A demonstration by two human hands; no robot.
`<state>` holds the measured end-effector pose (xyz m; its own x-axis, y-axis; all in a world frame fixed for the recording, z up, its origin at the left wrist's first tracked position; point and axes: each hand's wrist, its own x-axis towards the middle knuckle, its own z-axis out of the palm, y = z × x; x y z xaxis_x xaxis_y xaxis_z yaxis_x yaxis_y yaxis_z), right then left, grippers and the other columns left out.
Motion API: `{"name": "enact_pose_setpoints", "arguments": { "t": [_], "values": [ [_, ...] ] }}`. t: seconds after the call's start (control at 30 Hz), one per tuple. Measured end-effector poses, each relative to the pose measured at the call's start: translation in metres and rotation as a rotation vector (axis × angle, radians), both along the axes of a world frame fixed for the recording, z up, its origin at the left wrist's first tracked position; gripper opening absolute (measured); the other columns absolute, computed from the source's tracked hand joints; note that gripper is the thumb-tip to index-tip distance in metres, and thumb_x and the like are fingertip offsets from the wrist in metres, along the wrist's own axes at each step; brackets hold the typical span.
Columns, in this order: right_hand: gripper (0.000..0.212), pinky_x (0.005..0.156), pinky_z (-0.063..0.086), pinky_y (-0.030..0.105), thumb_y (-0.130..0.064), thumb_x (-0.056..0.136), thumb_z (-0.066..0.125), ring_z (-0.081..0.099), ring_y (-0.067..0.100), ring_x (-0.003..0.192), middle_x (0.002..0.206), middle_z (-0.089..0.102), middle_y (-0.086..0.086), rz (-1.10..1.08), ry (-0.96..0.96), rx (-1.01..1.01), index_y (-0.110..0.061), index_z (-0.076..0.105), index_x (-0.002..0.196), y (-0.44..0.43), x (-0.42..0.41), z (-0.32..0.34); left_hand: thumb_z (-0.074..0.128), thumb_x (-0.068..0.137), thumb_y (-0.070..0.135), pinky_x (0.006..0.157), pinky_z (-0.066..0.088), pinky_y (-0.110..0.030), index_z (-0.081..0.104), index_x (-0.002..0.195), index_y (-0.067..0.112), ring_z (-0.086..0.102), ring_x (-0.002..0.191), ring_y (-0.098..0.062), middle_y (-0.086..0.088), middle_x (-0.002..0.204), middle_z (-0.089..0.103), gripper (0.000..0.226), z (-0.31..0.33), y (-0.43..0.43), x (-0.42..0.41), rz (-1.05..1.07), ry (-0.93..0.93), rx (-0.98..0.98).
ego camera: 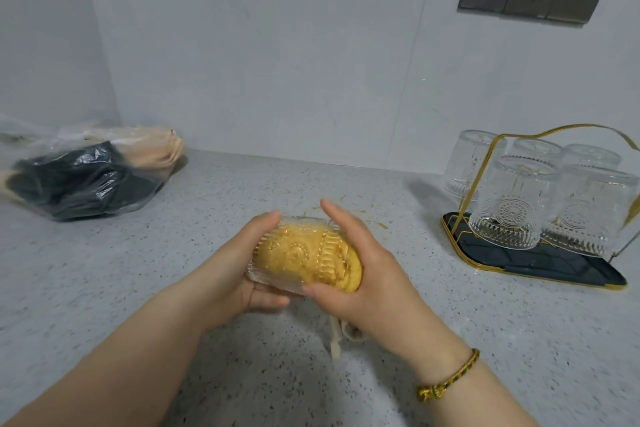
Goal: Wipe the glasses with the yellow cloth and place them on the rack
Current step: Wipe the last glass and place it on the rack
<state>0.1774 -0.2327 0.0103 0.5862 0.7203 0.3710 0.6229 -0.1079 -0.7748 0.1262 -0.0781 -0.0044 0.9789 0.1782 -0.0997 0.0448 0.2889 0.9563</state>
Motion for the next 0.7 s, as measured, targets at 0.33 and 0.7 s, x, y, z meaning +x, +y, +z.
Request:
{"name": "enact_pose_setpoints", "arguments": {
  "t": [0.33, 0.7],
  "values": [
    [0.054, 0.066, 0.051, 0.014, -0.016, 0.068, 0.073, 0.064, 0.005, 0.083, 0.111, 0.058, 0.004, -0.075, 0.653, 0.423, -0.04, 0.054, 0.111, -0.005, 0.008, 0.005, 0.088, 0.029, 0.053, 0.067, 0.056, -0.023, 0.059, 0.109, 0.013, 0.071, 0.086, -0.017, -0.004, 0.095, 0.074, 0.093, 0.002, 0.011, 0.0, -0.058, -0.238, 0.086],
    [0.07, 0.086, 0.051, 0.023, -0.014, 0.069, 0.075, 0.058, 0.005, 0.099, 0.116, 0.053, -0.009, -0.086, 0.337, 0.285, -0.055, 0.038, 0.111, 0.001, 0.006, 0.0, 0.065, 0.065, 0.053, 0.064, 0.06, -0.028, 0.058, 0.108, 0.01, 0.072, 0.079, -0.018, -0.005, 0.086, 0.075, 0.061, -0.001, 0.007, 0.001, 0.003, -0.027, 0.019]
  ]
}}
